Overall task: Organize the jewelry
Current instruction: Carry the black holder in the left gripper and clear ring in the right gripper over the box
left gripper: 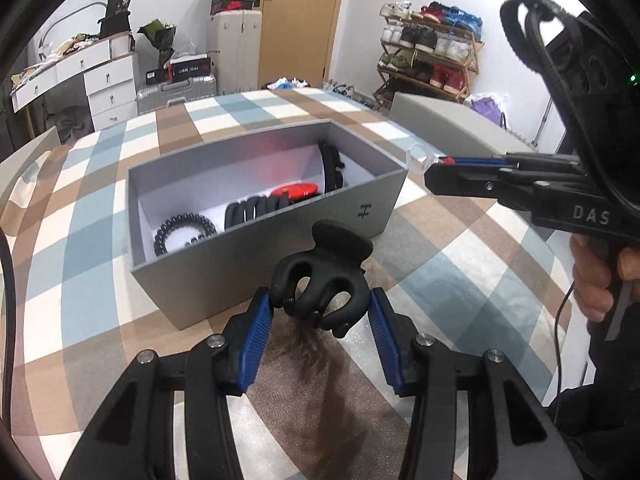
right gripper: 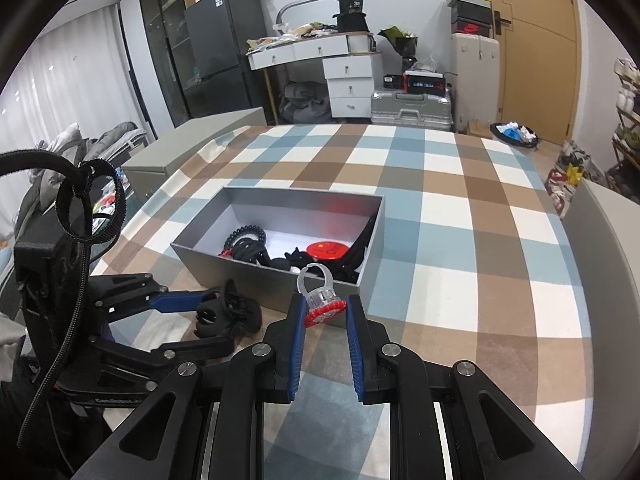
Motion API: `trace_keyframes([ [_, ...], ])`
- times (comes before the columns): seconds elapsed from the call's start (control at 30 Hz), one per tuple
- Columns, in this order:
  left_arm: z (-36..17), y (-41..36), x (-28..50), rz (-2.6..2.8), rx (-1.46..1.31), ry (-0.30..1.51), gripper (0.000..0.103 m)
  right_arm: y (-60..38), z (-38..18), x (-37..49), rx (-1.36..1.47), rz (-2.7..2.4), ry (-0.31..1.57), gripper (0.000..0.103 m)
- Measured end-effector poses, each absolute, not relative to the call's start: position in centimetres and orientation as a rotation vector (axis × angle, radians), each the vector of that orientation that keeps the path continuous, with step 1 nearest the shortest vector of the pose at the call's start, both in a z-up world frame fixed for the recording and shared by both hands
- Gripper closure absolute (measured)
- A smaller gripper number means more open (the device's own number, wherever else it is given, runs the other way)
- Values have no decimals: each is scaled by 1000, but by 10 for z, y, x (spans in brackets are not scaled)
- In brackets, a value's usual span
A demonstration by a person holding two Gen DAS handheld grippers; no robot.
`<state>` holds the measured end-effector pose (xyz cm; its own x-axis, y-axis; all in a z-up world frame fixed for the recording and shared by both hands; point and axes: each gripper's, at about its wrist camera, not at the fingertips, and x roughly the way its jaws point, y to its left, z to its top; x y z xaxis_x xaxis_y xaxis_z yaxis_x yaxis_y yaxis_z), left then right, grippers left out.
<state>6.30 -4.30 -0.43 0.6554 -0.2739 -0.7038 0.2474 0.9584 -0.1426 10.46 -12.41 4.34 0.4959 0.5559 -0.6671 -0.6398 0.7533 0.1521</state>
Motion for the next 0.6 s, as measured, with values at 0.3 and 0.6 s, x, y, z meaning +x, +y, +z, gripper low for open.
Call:
trace_keyframes([
  [0.3,17,-26,60,-279,-76,710,60,-130,52,105,-59,754,718,84],
  [0.6,27,-4,61,-198,-121,634,60,-135,54,110,36,787,685,84],
])
